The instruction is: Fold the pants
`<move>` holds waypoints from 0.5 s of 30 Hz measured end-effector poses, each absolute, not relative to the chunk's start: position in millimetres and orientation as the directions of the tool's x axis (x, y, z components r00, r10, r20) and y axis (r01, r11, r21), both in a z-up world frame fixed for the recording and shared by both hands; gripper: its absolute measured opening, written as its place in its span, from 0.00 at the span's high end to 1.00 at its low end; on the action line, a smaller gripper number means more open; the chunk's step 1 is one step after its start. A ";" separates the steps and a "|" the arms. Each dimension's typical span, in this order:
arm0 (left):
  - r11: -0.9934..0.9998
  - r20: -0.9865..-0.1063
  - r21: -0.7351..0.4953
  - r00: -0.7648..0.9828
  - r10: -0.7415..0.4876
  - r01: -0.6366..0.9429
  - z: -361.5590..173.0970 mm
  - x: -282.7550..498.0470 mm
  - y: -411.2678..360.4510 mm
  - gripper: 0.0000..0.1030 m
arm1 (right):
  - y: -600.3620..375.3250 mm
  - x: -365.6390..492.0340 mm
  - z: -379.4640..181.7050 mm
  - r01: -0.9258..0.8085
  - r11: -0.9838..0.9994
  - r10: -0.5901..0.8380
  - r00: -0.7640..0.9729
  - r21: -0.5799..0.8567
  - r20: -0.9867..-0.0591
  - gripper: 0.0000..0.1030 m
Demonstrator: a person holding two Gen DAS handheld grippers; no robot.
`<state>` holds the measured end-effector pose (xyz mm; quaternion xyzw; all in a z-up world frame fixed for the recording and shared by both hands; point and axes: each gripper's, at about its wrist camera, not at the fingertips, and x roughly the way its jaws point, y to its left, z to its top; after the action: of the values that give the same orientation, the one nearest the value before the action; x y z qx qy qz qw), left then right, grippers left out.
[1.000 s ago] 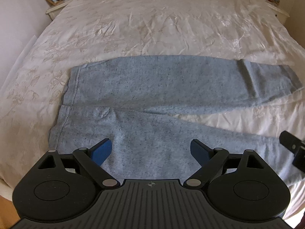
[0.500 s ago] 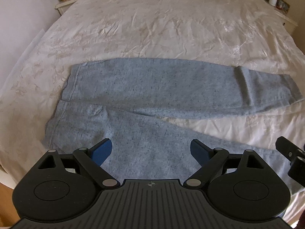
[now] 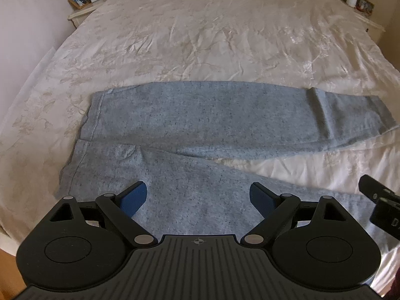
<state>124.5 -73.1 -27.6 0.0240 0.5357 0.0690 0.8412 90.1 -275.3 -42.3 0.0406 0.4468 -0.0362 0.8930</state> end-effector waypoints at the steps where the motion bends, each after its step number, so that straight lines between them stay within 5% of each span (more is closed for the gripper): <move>1: 0.990 -0.898 0.112 0.418 0.137 -0.083 -28.1 124.4 -70.6 0.13 | -270.6 90.8 -43.2 0.108 0.994 -0.044 0.589 0.024 -0.807 0.02; 15: 0.995 -0.907 0.052 0.412 0.083 -0.086 -33.0 118.9 -20.0 0.13 | -228.6 85.1 -49.2 0.169 0.980 -0.007 0.546 0.101 -0.838 0.06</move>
<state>118.9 -20.0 -33.0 -0.0017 0.5398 0.0503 0.8403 85.1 -228.6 -49.2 0.0853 0.4738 -0.0505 0.8750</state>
